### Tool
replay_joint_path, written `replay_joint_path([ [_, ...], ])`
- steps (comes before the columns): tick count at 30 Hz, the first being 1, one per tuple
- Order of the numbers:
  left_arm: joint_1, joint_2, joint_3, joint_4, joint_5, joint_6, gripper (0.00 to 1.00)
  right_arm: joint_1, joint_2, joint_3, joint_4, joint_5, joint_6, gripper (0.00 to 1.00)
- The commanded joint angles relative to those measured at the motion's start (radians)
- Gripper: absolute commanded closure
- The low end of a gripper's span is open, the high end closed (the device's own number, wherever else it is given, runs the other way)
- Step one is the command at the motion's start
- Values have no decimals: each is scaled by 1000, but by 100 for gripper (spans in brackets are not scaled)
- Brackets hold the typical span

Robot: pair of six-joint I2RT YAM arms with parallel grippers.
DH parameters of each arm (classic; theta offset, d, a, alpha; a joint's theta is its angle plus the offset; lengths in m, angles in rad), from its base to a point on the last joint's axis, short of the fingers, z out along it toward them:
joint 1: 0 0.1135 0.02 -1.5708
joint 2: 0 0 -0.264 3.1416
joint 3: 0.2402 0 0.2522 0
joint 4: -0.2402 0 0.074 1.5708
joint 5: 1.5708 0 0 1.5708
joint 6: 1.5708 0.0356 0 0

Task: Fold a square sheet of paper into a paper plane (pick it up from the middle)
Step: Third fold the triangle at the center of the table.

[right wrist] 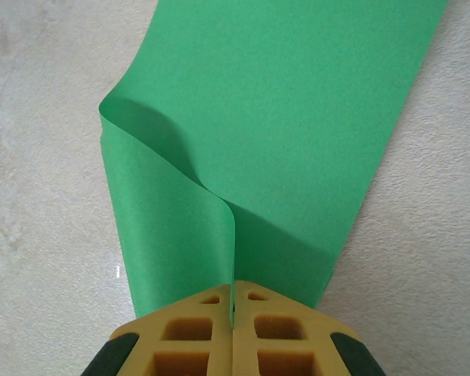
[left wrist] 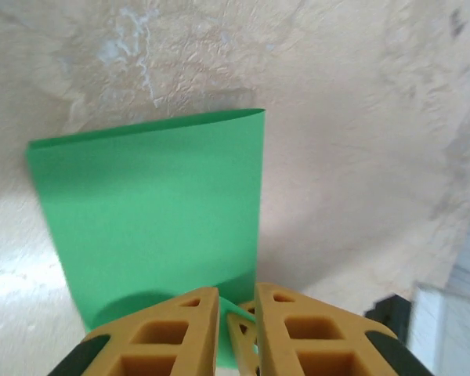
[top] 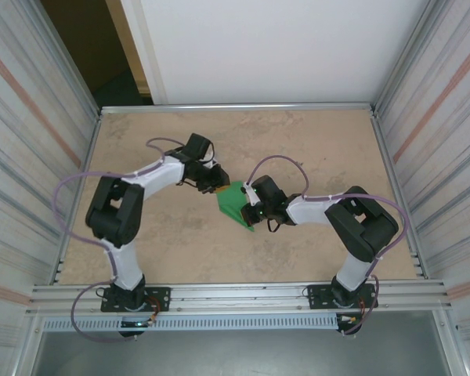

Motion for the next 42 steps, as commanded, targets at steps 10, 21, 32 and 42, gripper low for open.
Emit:
replay_joint_path([
  [10,-64,-152,-302,317,61,-253,88,-5,37,36,-60,-17,42,97],
  [21,-119,-48,-243,243,9,-265,94,-5,48,51,-87,-4,43,97],
  [32,-133,24,-196,229,7,-272,96,-5,54,53,-85,-3,45,97],
  [42,-134,17,-230,184,-34,-283,97,-4,56,53,-100,10,46,97],
])
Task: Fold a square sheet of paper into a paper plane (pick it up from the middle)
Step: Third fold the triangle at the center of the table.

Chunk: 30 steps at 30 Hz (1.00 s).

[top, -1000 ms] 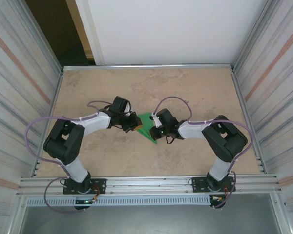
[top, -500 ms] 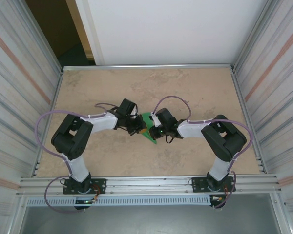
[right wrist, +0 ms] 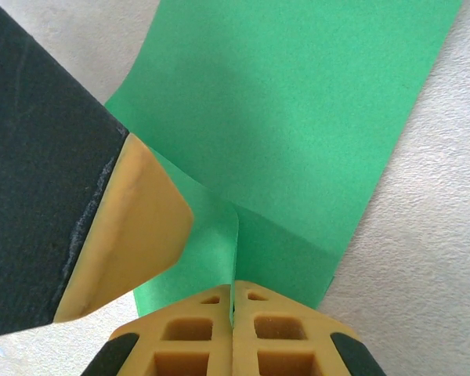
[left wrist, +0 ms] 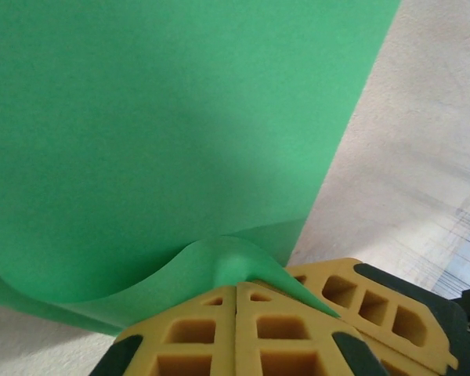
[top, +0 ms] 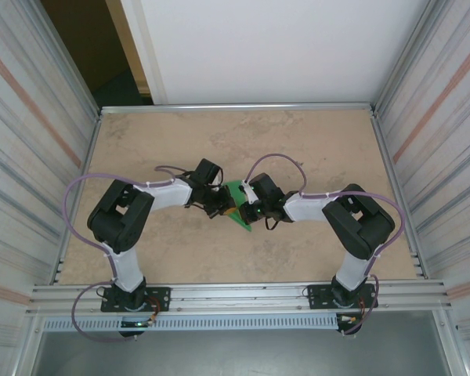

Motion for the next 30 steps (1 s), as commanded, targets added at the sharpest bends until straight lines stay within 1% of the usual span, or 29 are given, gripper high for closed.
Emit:
replay_joint_path([
  [1,-6,-2,-14,-39,-31,-12,97,-5,29,10,-64,26,25,97],
  [14,-6,-13,-51,-50,-51,-12,98,-4,43,20,-79,30,31,95],
  [18,-7,-13,-66,-50,-61,-4,97,-4,44,21,-82,30,34,93],
  [20,-7,-12,-81,-41,-64,1,98,-4,42,21,-82,30,38,90],
  [23,-7,-9,-115,-28,-76,15,98,-6,27,17,-77,26,56,82],
  [28,-7,-8,-172,5,-97,21,98,-35,-40,27,-87,1,126,65],
  [30,-7,-5,-184,18,-102,26,98,-54,-86,35,-109,-3,151,56],
])
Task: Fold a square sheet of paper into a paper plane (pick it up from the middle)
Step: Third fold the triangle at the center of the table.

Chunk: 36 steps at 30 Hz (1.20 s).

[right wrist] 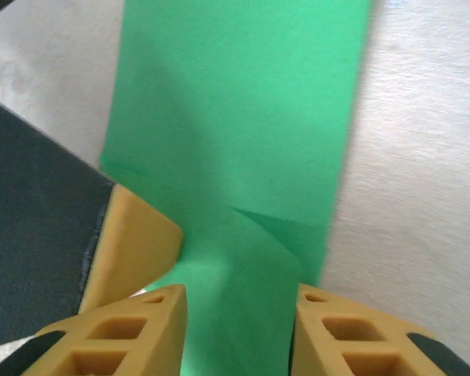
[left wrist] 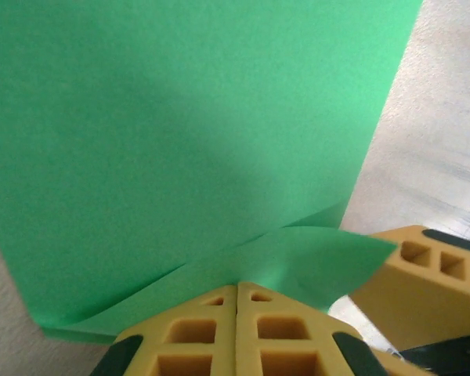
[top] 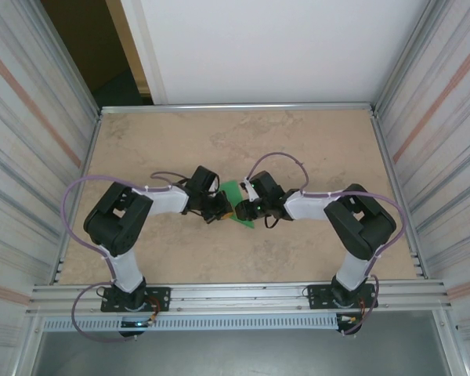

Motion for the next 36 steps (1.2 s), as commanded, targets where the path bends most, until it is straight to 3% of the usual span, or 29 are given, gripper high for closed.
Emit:
replay_joint_path([
  [1,-6,29,-65,-99,-77,21,98,-38,-84,17,-76,16,63,54],
  [7,-6,44,-67,-82,-84,38,98,-84,-195,6,-145,30,90,47],
  [19,21,46,-57,-28,-65,135,98,-81,-118,32,-163,-237,93,70],
  [36,29,-41,3,-14,-3,156,93,-36,60,131,-192,-318,81,87],
])
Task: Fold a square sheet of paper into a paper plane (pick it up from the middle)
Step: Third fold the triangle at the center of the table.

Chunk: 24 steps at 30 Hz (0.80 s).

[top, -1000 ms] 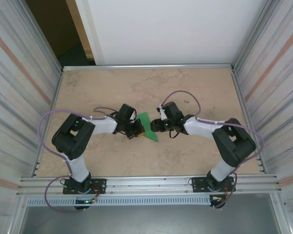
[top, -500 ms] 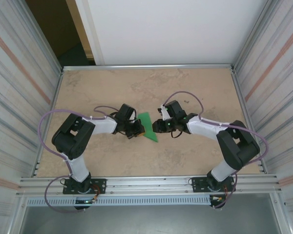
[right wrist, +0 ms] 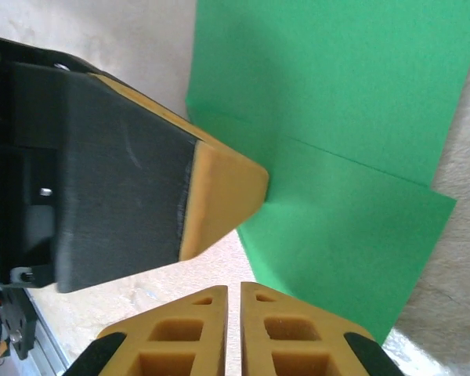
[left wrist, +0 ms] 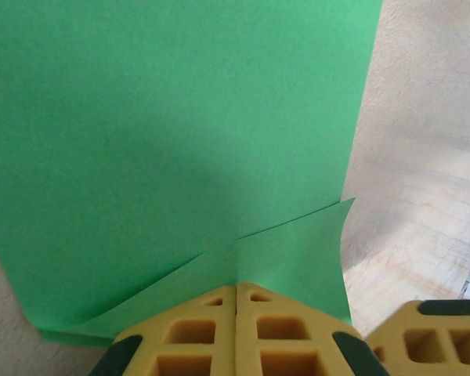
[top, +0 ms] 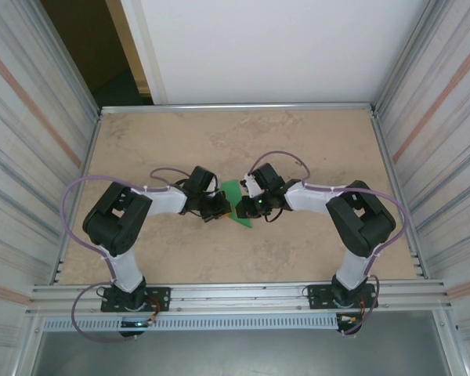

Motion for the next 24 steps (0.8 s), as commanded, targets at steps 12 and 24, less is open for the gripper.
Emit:
replay_joint_path([
  [12,9,-74,14,-62,-19,7,91,11,66,37,-18,-62,-7,88],
  [24,8,-68,-20,-52,-38,-7,91,16,90,43,-24,-65,-8,88],
])
